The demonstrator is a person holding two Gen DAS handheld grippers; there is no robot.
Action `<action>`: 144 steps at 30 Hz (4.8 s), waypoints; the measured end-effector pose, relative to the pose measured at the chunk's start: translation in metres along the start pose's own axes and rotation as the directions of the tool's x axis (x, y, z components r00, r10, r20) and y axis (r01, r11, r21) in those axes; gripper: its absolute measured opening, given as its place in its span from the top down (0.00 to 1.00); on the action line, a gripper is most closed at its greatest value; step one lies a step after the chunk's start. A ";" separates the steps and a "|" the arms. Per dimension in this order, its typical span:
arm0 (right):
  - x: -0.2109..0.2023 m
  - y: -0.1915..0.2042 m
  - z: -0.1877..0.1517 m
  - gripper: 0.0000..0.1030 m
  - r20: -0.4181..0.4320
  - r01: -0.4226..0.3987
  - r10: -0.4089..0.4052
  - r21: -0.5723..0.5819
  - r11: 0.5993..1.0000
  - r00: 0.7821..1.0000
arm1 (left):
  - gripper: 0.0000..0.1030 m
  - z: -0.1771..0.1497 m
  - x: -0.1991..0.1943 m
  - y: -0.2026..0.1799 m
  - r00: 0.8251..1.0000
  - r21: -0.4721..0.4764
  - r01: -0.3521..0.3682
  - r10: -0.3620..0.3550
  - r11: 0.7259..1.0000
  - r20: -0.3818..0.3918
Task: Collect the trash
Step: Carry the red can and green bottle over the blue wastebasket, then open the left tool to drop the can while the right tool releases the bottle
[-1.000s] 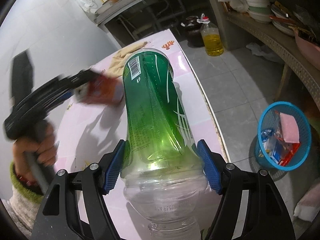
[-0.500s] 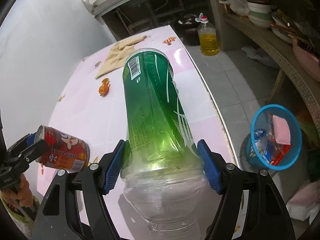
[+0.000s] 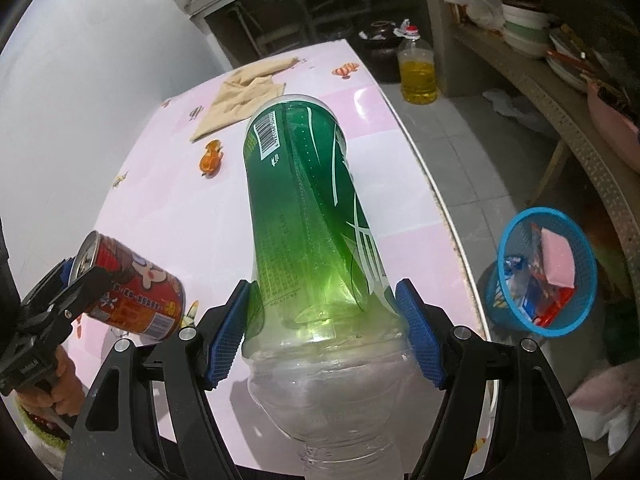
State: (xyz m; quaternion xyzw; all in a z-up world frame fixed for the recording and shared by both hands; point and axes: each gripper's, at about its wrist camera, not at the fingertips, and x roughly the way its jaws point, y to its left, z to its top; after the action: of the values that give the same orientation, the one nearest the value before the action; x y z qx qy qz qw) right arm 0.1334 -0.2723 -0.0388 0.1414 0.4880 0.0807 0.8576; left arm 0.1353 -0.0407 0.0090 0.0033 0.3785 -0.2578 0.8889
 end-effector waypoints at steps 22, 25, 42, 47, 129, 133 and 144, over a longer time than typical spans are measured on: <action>-0.007 0.004 -0.007 0.36 -0.007 -0.033 0.033 0.032 0.999 0.999 | 0.36 -0.022 0.007 0.002 0.998 0.032 -0.058 0.057 0.998 0.017; -0.016 -0.006 -0.011 0.36 0.032 -0.077 0.075 0.079 0.994 0.997 | 0.36 -0.022 0.004 0.004 0.999 0.006 -0.036 0.036 0.999 0.025; -0.111 -0.190 -0.058 0.36 0.222 0.133 -0.284 0.518 0.845 0.933 | 0.36 0.053 0.032 -0.095 0.979 0.097 0.204 -0.206 0.974 0.006; -0.097 -0.231 -0.096 0.36 0.142 0.150 -0.298 0.618 0.772 0.944 | 0.36 0.075 0.073 -0.148 0.954 0.121 0.295 -0.283 0.948 -0.102; 0.199 -0.284 -0.009 0.97 -0.278 0.416 -0.349 0.232 0.879 0.895 | 0.23 0.058 0.068 -0.048 0.994 0.018 0.091 -0.089 0.996 -0.069; 0.204 -0.283 -0.007 0.96 -0.293 0.421 -0.349 0.233 0.877 0.890 | 0.23 0.057 0.064 -0.039 0.995 -0.006 0.080 -0.081 0.997 -0.060; 0.094 -0.236 0.017 0.63 -0.059 0.305 -0.300 0.250 0.919 0.952 | 0.22 0.045 0.041 0.003 1.000 -0.106 0.021 -0.023 0.994 -0.014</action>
State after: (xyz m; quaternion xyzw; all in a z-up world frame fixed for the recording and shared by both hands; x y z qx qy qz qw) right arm 0.1958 -0.4721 -0.1831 0.1732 0.5186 -0.1152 0.8293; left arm 0.1908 -0.0663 0.0126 -0.0459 0.3983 -0.2472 0.8821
